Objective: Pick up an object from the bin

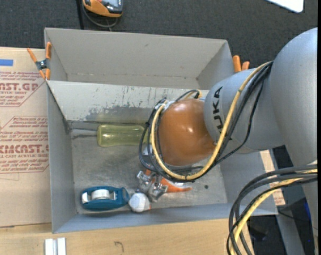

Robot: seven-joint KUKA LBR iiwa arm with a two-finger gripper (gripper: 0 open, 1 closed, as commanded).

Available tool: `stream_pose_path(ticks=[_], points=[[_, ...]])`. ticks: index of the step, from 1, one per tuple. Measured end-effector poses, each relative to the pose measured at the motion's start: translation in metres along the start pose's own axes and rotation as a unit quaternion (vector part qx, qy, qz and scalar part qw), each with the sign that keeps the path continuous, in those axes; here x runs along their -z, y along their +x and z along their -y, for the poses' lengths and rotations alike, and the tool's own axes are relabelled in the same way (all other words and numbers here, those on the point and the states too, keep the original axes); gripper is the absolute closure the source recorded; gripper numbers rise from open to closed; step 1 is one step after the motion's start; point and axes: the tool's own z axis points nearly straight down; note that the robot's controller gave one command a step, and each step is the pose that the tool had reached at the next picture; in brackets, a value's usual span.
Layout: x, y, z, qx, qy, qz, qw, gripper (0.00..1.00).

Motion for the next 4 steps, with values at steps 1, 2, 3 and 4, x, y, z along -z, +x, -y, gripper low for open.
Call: stream_pose_path(ticks=[1,2,3,4], points=[[-0.001,0.001,0.000,-0.001,0.000,0.0006,1.0000,0.00],[-0.001,0.000,0.000,-0.001,0.000,0.0012,1.0000,0.00],[-0.001,0.009,0.033,0.026,-0.001,0.0041,0.9996,0.00],[0.001,-0.009,0.095,0.159,0.002,0.0041,0.9873,1.00]])
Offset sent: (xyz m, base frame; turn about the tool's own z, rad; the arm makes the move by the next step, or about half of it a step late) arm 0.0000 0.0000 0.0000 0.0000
